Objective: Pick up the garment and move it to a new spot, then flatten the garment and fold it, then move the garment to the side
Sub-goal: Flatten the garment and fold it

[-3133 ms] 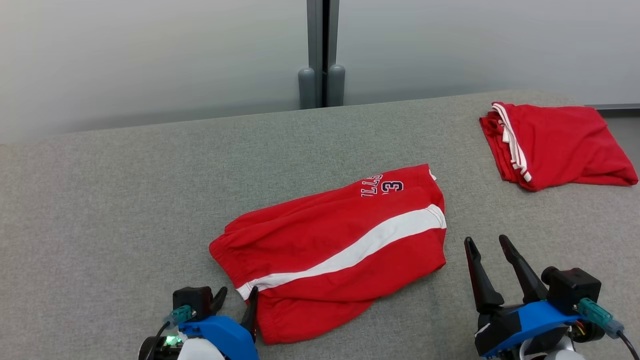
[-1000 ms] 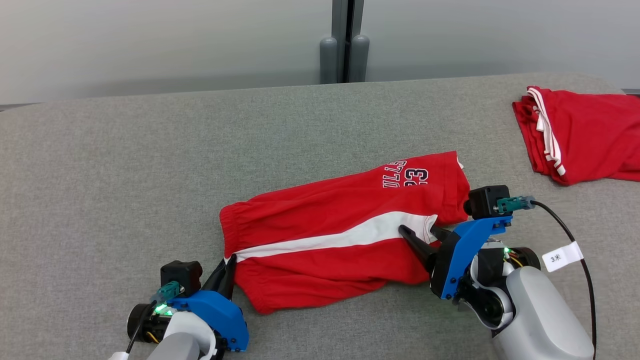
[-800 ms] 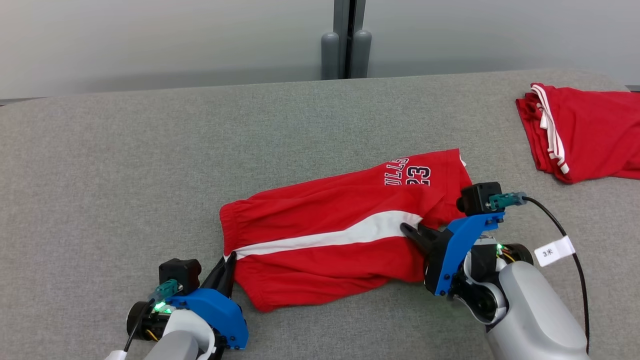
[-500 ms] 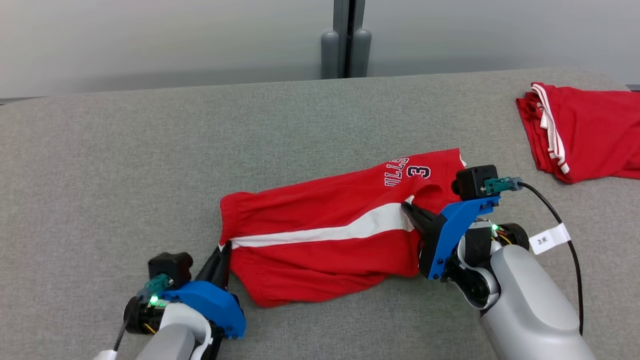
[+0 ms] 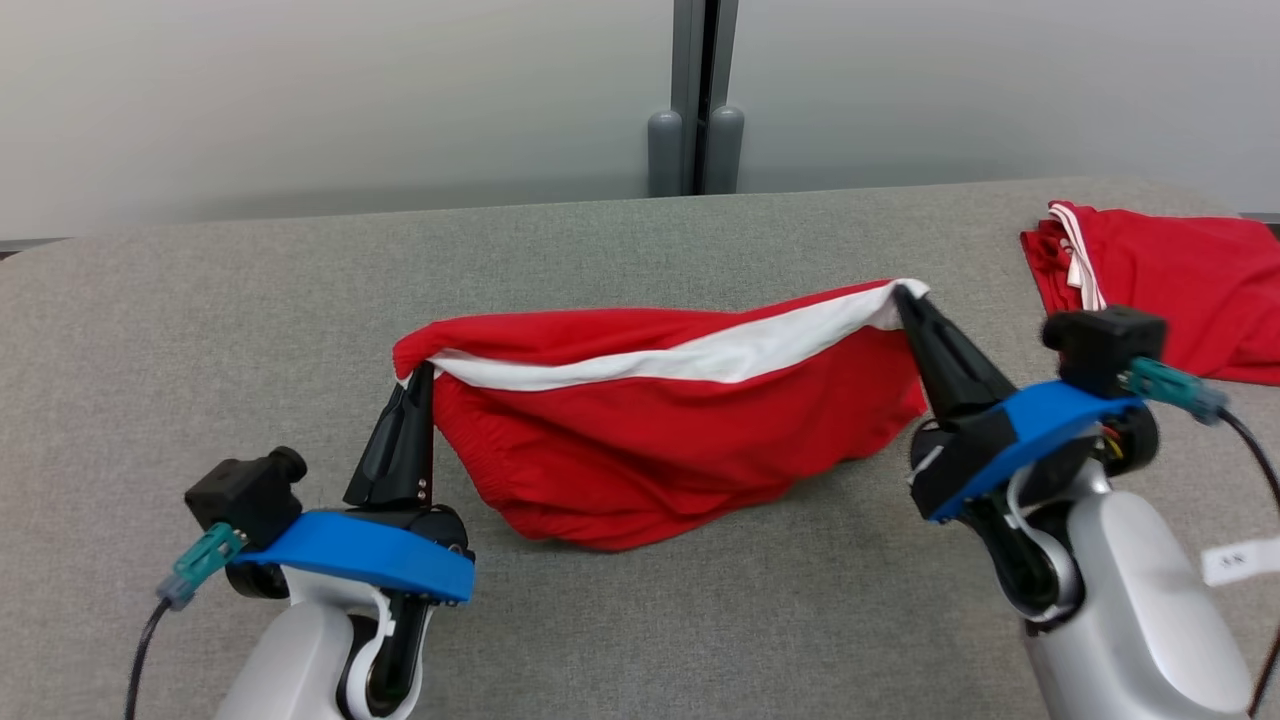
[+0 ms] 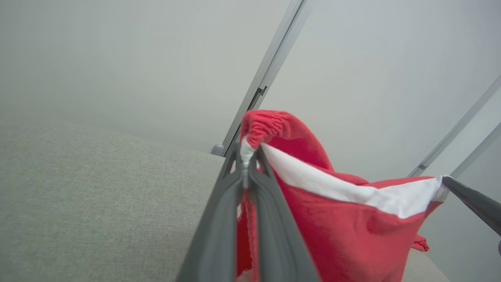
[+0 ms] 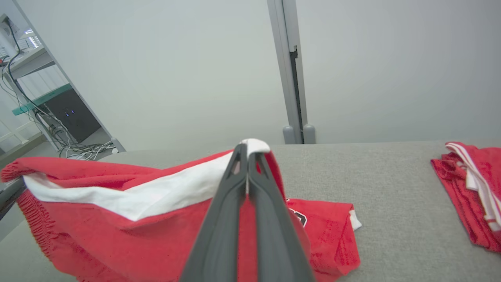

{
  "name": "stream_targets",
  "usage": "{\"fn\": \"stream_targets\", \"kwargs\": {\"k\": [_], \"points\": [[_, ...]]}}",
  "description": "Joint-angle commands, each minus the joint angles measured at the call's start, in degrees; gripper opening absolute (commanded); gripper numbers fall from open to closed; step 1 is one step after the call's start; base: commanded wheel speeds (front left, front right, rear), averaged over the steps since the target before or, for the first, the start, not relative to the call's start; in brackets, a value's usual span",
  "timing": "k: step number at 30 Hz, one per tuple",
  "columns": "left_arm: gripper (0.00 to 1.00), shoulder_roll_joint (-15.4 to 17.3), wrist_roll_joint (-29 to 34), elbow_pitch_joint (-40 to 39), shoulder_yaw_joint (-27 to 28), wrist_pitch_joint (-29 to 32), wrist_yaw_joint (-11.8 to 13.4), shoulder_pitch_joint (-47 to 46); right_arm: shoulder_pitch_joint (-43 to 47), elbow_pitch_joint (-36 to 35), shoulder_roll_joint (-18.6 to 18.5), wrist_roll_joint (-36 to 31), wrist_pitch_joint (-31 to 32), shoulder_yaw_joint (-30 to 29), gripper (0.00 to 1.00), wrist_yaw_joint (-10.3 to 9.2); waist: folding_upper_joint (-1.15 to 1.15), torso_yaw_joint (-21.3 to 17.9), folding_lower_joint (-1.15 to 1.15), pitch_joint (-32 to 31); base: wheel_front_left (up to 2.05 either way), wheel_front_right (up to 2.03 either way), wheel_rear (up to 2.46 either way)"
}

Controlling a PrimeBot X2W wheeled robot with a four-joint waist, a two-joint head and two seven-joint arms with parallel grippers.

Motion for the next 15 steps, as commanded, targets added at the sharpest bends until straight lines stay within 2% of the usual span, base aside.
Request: {"fn": "stream_targets", "kwargs": {"k": [1, 6, 9, 12, 13, 15], "points": [[0.0, 0.6, -0.8, -2.4, 0.5, 0.6, -0.2, 1.5, 1.7, -2.2, -0.6, 0.2, 0.2, -0.8, 0.0, 0.03, -0.01, -0.2, 0.0, -0.1, 0.0, 0.0, 0.0], [0.0, 2.1, -4.3, -13.8, 1.1, 5.3, 0.4, 4.7, 6.7, -12.4, -1.4, 1.1, 4.5, -4.1, 0.0, 0.03, -0.01, -0.4, 0.0, 0.5, 0.0, 0.0, 0.0], [0.0, 2.8, -6.7, -19.0, 0.7, 9.3, 0.4, 3.7, 7.8, -17.8, -1.7, 1.3, 7.9, -5.8, 0.0, 0.03, -0.01, -0.2, 0.0, 2.1, 0.0, 0.0, 0.0], [0.0, 4.7, -6.4, -20.5, 0.3, 13.6, 0.5, -1.1, 4.4, -20.7, -2.5, 3.1, 11.8, -4.8, 0.0, 0.03, -0.01, -0.4, 0.0, 5.0, 0.0, 0.0, 0.0], [0.0, 4.8, -7.0, -20.3, 0.4, 14.9, 0.4, -3.1, 2.6, -20.7, -2.2, 5.0, 12.9, -4.4, 0.0, 0.03, -0.01, -0.6, 0.0, 6.2, 0.0, 0.0, 0.0], [0.0, 5.6, -7.6, -18.8, 0.5, 17.5, 0.3, -8.3, -1.6, -19.4, -3.9, 7.5, 15.0, -3.0, 0.0, 0.03, -0.01, -0.8, 0.0, 8.5, 0.0, 0.0, 0.0]]}}
